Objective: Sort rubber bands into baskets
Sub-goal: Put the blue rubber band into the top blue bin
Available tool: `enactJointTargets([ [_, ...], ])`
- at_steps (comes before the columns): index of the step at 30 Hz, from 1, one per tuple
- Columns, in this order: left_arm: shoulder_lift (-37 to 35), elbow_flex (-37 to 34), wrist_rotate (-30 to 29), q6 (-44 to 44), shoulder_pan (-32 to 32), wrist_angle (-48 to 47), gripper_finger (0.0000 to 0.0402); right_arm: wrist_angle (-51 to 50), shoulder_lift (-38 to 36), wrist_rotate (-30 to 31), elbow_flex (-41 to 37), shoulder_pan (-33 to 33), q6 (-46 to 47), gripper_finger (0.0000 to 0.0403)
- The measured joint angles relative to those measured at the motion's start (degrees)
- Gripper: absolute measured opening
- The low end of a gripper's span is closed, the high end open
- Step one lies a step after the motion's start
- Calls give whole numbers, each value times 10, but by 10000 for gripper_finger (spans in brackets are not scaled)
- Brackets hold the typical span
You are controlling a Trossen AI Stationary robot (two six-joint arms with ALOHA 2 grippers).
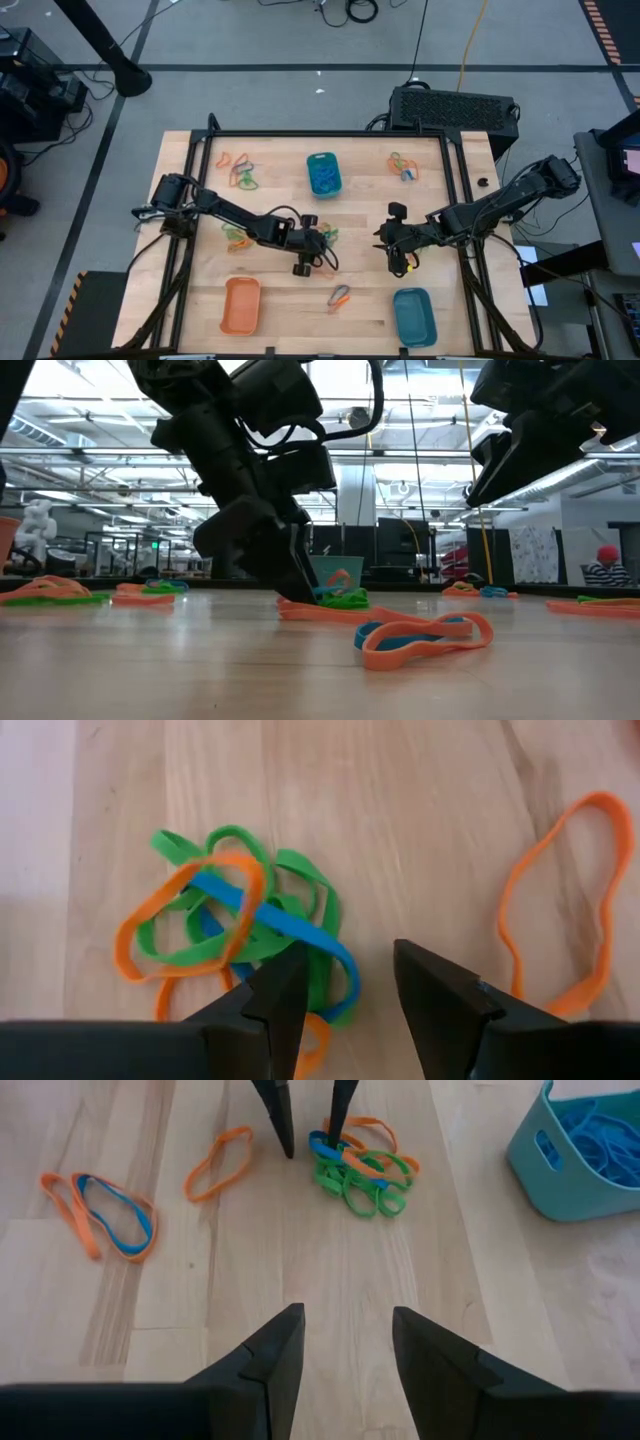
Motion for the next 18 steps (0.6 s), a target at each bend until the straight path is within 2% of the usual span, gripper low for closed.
enactJointTargets([
  [13,-6,0,20,-12,9,-6,12,0,0,2,0,0,-5,146],
  [18,-37,0,22,-12,9,-7,8,0,0,2,0,0,-5,146],
])
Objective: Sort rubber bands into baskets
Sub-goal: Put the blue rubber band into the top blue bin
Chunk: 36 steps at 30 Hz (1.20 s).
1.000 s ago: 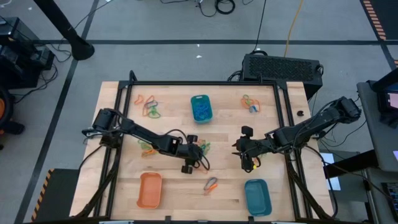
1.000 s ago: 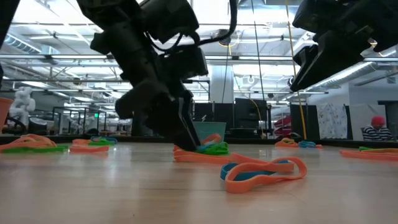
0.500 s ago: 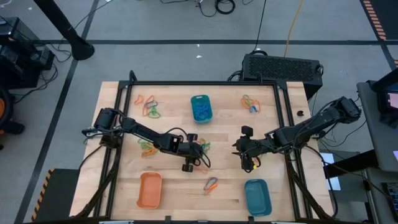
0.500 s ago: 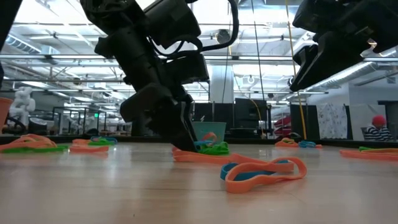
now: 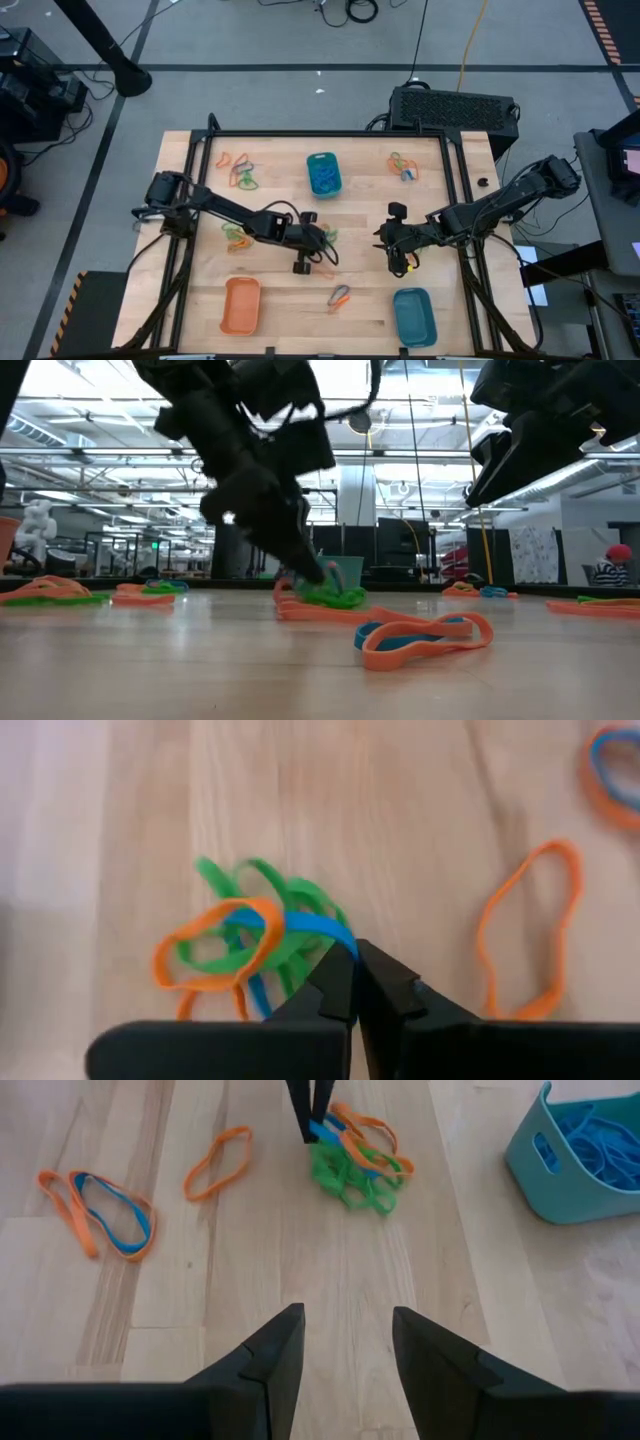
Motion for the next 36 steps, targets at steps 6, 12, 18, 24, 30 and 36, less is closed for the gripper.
enactJointTargets([
  [6,-59,0,0,1,0,-6,9,0,0,0,0,0,0,146],
  [12,-99,1,-1,1,0,-9,9,0,0,0,0,0,0,146],
  [18,-80,0,2,-20,0,-12,9,-1,0,0,0,0,1,146],
  [24,-40,0,10,-30,0,-10,9,-1,0,0,0,0,5,146],
  [30,-8,0,21,-31,0,-6,19,-1,0,0,0,0,8,146],
  [36,10,0,21,-45,3,8,82,-1,0,0,0,0,8,146],
])
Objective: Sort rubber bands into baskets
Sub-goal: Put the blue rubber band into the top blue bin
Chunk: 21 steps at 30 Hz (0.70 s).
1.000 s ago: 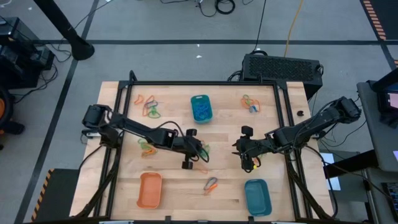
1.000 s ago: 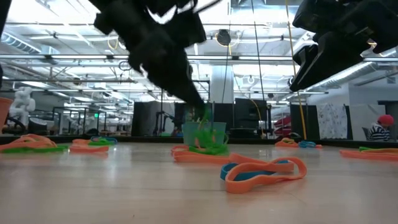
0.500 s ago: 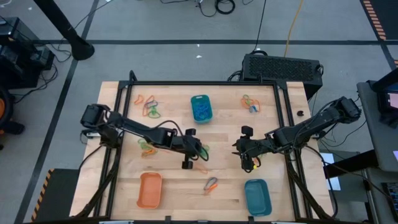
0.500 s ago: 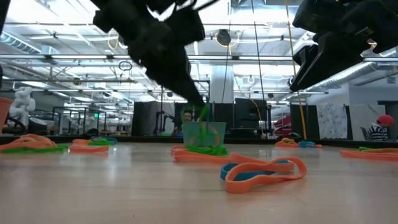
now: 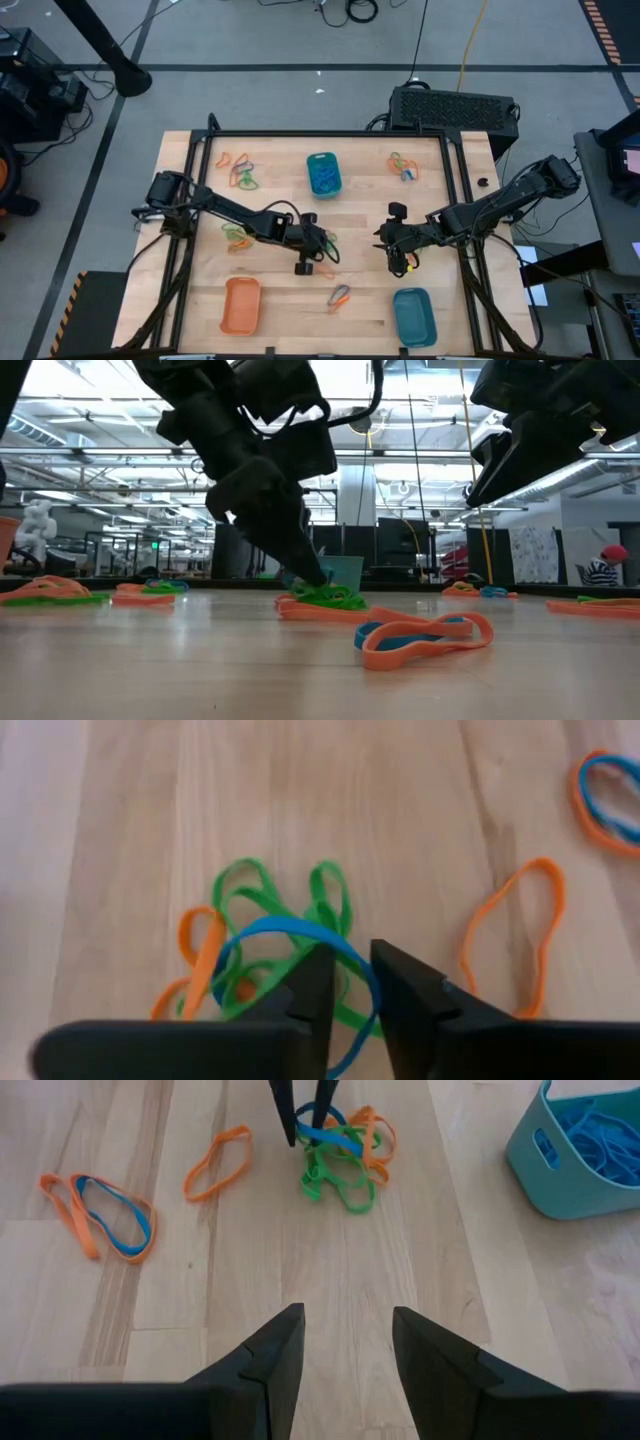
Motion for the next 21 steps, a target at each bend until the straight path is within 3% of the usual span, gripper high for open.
enactJointTargets([
  [4,0,0,1,0,7,0,114,0,0,0,0,0,-1,146],
  [9,0,0,5,0,12,-4,116,0,0,0,0,0,-1,146],
  [13,0,0,20,2,16,-5,82,0,0,0,0,0,-2,146],
  [17,0,2,23,14,18,-14,19,0,0,0,0,0,-2,146],
  [21,0,33,16,20,18,-72,9,-1,0,0,0,0,-2,146],
])
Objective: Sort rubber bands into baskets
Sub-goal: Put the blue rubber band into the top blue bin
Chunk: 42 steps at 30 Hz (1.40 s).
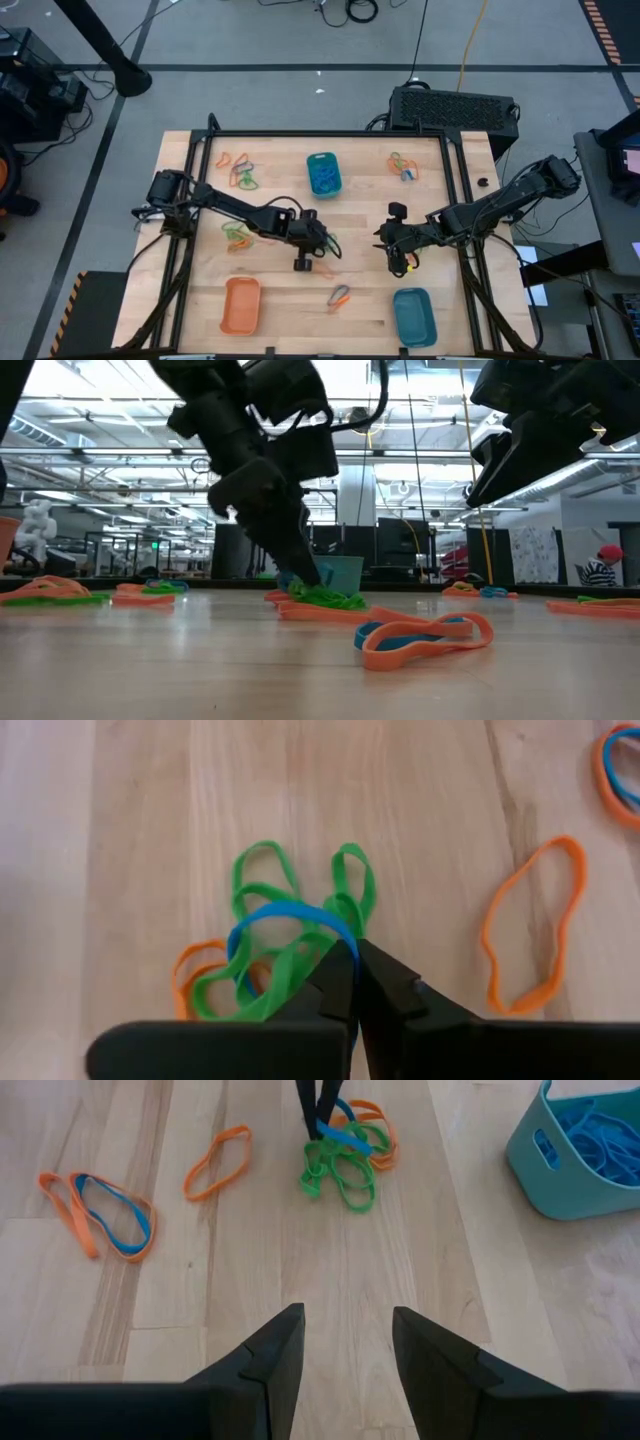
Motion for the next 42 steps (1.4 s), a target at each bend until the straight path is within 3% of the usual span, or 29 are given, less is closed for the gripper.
enactJointTargets([
  [8,-1,89,-5,40,1,-105,3,0,0,0,0,0,-2,146],
  [16,-1,152,-33,60,1,-150,2,-2,0,-2,0,0,-2,146],
  [21,-9,196,-92,71,1,-219,1,-5,0,-2,0,0,-2,146],
  [27,-41,212,-118,86,-7,-217,1,-11,0,-2,0,0,-2,146],
  [32,-56,211,-174,126,14,-219,1,-10,0,-2,0,0,-5,146],
  [34,-55,211,-169,148,38,-218,0,-11,0,-2,0,0,-5,146],
  [42,-34,211,-55,160,189,-213,0,-8,0,-2,0,0,2,146],
])
